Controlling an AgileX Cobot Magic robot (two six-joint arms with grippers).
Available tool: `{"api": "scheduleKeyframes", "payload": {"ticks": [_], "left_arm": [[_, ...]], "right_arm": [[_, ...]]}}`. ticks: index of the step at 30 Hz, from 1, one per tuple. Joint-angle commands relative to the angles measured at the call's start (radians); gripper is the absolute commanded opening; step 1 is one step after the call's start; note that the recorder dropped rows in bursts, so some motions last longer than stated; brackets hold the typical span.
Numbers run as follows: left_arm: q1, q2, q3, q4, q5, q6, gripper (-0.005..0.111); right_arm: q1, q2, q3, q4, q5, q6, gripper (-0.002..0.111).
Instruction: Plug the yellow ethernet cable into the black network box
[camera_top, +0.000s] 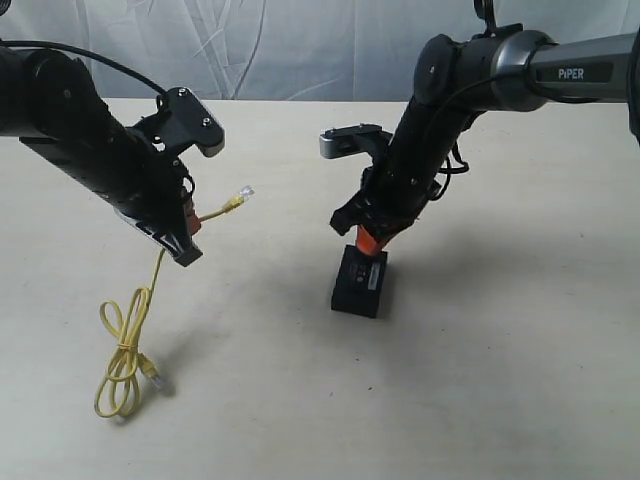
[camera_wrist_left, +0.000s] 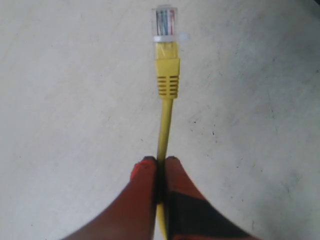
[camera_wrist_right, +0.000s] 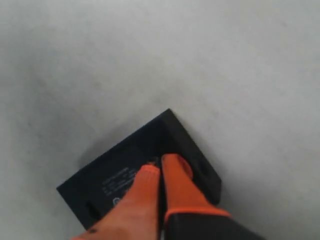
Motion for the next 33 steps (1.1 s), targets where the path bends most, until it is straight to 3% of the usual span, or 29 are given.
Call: {"api": "scheduleKeyframes", "payload": {"ticks": [1, 7, 11, 17, 26, 33], "left_arm": [[0.005, 0.000, 0.006, 0.002, 0.001, -0.002, 0.000], [0.005, 0.000, 0.006, 0.002, 0.001, -0.002, 0.000], [0.005, 0.000, 0.006, 0.002, 0.001, -0.002, 0.000], [0.005, 0.000, 0.006, 0.093, 0.045, -0.004, 0.000], [0.005, 0.000, 0.006, 0.093, 0.045, -0.004, 0.000], [0.005, 0.000, 0.006, 0.091, 0.043, -0.004, 0.000]], "right_arm": [[0.005, -0.014, 0.042, -0.025, 0.077, -0.031, -0.001], [0.005, -0.062, 0.053, -0.018, 0.054, -0.062, -0.001], [0.016, -0.152, 0.053, 0.100, 0.018, -0.062, -0.001], [0.160, -0.117, 0.131, 0.099, -0.152, 0.028, -0.001], [0.178, -0.079, 0.140, 0.080, -0.178, 0.038, -0.001], [0.178, -0.079, 0.140, 0.005, -0.095, 0.038, -0.001]]}}
